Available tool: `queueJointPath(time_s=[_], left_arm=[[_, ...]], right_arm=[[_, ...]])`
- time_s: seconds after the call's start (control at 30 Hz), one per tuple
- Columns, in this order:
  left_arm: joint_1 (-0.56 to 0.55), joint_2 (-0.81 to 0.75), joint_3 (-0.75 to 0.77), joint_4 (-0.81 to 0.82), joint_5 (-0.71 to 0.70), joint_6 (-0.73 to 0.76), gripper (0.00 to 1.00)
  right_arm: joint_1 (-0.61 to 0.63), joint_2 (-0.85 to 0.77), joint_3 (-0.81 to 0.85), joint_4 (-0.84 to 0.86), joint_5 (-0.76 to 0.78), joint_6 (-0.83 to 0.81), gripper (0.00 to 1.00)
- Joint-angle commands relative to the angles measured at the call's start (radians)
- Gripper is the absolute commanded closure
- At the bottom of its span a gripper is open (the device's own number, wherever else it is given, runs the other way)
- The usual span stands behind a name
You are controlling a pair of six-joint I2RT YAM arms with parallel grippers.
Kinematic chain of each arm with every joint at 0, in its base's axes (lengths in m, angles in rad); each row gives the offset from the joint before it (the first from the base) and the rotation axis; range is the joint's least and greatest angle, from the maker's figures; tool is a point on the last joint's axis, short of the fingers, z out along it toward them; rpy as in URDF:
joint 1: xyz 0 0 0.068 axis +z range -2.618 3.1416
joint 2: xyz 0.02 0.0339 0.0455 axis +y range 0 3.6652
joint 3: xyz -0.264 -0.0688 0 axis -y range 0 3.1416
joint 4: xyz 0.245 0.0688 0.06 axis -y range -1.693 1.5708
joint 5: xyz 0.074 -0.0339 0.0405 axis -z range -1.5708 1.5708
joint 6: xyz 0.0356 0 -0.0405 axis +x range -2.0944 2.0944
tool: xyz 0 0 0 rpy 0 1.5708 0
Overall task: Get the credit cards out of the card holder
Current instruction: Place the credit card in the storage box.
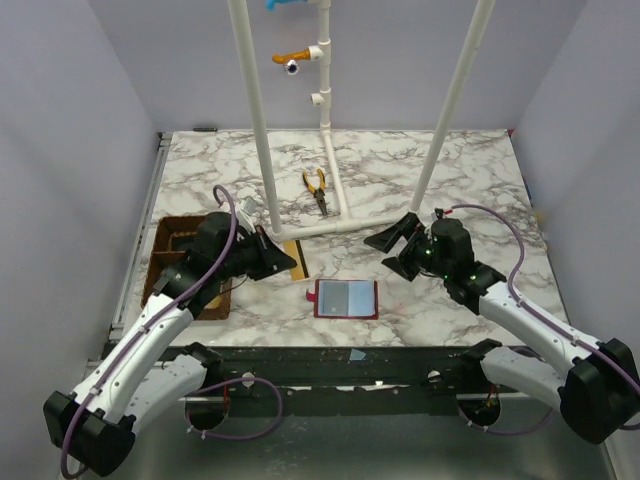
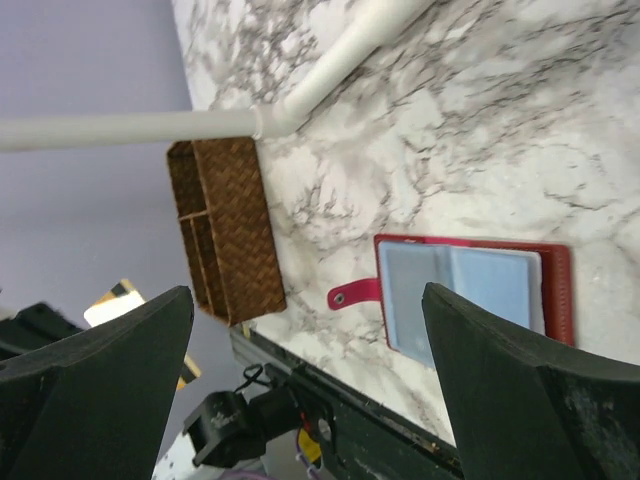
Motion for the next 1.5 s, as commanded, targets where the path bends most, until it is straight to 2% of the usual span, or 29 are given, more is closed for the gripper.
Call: queueJointPath(time_s=[0.0, 0.23, 0.4, 0.53, 0.87, 1.27, 1.37, 1.4, 1.47], left_arm=[[0.064, -0.029, 0.092, -0.253, -0.133, 0.095, 1.0], [0.199, -0.001, 0.174, -0.45, -0.202, 0.155, 1.0], [0.296, 0.044, 0.225, -0.52, -0.254, 0.202, 1.0], [0.362, 0.092, 0.265, -0.554, -0.286, 0.223, 1.0], [0.478, 0.178, 0.22, -0.581, -0.503, 0.193, 1.0], [0.554, 0.208, 0.109, -0.566, -0.621, 0.174, 1.0], [0.565, 0.222, 0.094, -0.537, -0.609, 0.202, 1.0], [0.568, 0.222, 0.09, -0.524, -0.591, 0.218, 0.97], [0.57, 0.22, 0.084, -0.509, -0.569, 0.231, 0.74]], right_arm=[[-0.003, 0.027, 0.036, -0.09, 0.149, 0.039, 0.0], [-0.002, 0.019, 0.034, -0.162, 0.323, 0.093, 0.0], [-0.003, 0.023, 0.026, -0.167, 0.49, 0.153, 0.0], [-0.003, 0.074, 0.048, -0.169, 0.554, 0.17, 0.0], [-0.009, 0.299, 0.214, -0.199, 0.574, 0.115, 0.0], [-0.03, 0.398, 0.273, -0.173, 0.511, 0.08, 0.0], [-0.03, 0.407, 0.28, -0.17, 0.509, 0.072, 0.0], [-0.031, 0.406, 0.28, -0.17, 0.509, 0.071, 0.0], [-0.03, 0.409, 0.283, -0.167, 0.505, 0.068, 0.0]])
